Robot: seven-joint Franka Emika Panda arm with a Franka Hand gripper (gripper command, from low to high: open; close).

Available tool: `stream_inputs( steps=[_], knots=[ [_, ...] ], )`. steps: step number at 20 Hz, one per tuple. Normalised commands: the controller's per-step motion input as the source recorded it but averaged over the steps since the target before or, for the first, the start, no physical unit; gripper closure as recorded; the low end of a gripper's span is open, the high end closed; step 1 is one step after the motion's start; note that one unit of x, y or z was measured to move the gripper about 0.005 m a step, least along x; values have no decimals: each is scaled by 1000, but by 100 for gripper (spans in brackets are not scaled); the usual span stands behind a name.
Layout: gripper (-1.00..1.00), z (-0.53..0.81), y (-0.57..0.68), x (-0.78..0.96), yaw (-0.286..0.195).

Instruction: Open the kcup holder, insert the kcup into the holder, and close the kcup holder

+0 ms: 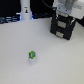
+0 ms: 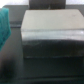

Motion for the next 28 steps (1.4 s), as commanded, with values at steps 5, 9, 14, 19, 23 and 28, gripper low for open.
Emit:
stream_inputs(
  steps=[5,9,14,19,23,28],
  knots=[
    [100,-237,39,-342,-7],
    [100,-75,67,-311,-16],
    [100,-12,-5,1,-4],
    [100,35,-19,285,-24],
    [100,201,-90,681,-50],
    [100,229,-147,720,-58]
  ],
)
